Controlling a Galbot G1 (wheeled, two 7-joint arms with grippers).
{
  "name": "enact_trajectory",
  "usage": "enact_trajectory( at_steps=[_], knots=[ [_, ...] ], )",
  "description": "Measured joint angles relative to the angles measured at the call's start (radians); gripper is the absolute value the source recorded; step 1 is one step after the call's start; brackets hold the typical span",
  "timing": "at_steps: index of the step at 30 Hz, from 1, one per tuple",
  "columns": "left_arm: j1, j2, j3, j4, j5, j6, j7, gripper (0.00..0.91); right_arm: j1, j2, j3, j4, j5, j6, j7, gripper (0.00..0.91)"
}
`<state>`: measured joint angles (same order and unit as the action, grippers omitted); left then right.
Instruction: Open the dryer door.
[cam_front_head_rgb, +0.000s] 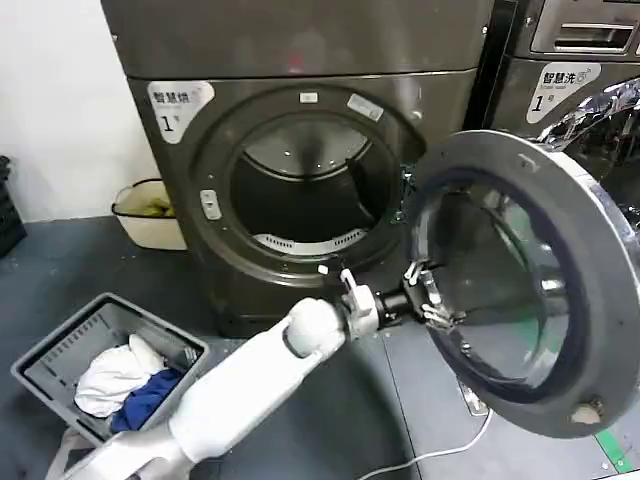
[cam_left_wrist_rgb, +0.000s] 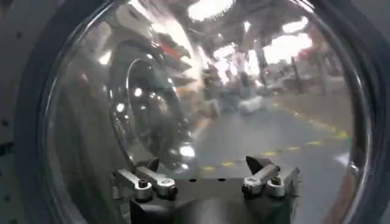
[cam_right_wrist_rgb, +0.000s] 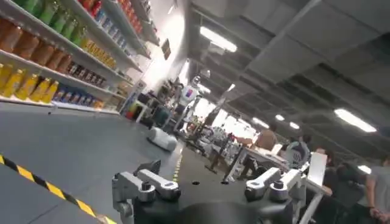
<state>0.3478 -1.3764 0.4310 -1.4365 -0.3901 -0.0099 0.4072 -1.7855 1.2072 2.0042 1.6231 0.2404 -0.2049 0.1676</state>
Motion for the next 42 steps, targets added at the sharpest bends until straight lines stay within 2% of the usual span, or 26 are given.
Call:
enact_trajectory(
  at_steps=[13, 42],
  knots=[
    [-0.026, -0.085, 0.002, 0.09, 0.011, -0.005, 0.001, 0.907, -0.007, -0.014, 0.013, -0.023, -0.012, 0.023, 0.002, 0.907],
    [-0.05, -0.129, 0.01, 0.128, 0.016, -0.011, 0.005, 0.907, -0.005, 0.004, -0.003, -0.007, -0.012, 0.034, -0.003, 0.907]
  ],
)
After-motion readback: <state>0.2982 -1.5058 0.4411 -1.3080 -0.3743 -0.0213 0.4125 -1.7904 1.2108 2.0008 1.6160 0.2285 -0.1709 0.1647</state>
